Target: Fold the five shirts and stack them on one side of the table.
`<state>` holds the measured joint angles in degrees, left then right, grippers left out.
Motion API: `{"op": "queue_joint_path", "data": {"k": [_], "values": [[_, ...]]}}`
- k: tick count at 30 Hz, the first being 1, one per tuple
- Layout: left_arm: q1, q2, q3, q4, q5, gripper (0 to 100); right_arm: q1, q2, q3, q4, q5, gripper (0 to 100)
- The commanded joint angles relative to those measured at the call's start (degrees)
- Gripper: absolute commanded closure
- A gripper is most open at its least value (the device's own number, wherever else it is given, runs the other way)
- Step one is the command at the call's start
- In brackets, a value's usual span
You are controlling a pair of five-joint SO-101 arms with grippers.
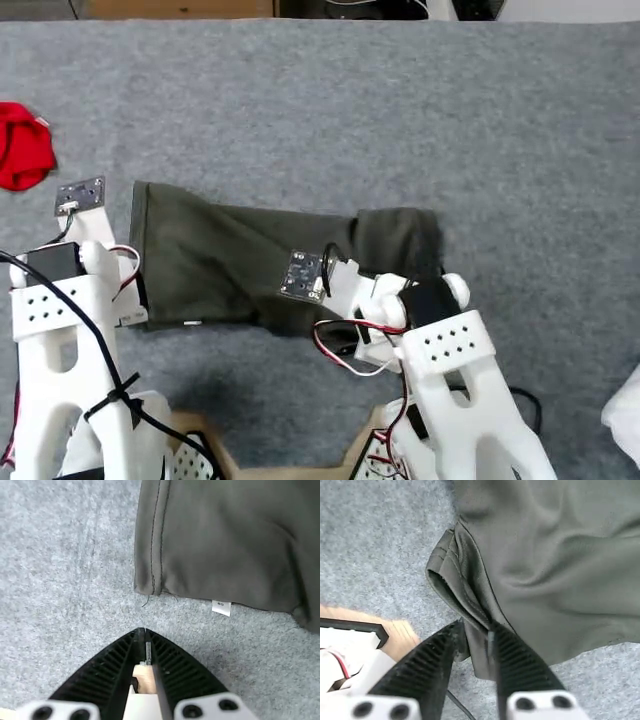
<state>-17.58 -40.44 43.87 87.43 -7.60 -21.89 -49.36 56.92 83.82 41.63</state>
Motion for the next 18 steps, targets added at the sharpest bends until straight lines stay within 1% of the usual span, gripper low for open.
{"op": "queue_joint_path", "data": {"k": [1, 3, 5, 8, 12, 18], "values": [[-0.2, -1.3, -4.7, 0.4, -0.1, 98, 3.9, -0.8, -1.4, -4.6, -0.2, 97.7], [0.3, -0.7, -7.9, 0.3, -0.1, 98, 7.4, -0.7, -2.5, -9.3, 1.8, 98.0], [1.5, 0.0, -11.0, -0.4, 0.0, 98, 10.2, 0.4, -3.3, -13.8, 3.0, 95.2], [4.8, 3.6, -14.8, -2.2, 0.1, 98, 13.0, 6.9, -5.8, -20.7, 2.9, 91.4], [8.6, 12.7, -19.1, -5.6, 2.8, 98, 16.0, 23.2, -14.2, -27.9, 2.7, 91.5], [12.5, 27.8, -24.5, -8.4, 3.1, 98, 19.5, 52.7, -36.4, -29.0, -2.3, 91.3]]}}
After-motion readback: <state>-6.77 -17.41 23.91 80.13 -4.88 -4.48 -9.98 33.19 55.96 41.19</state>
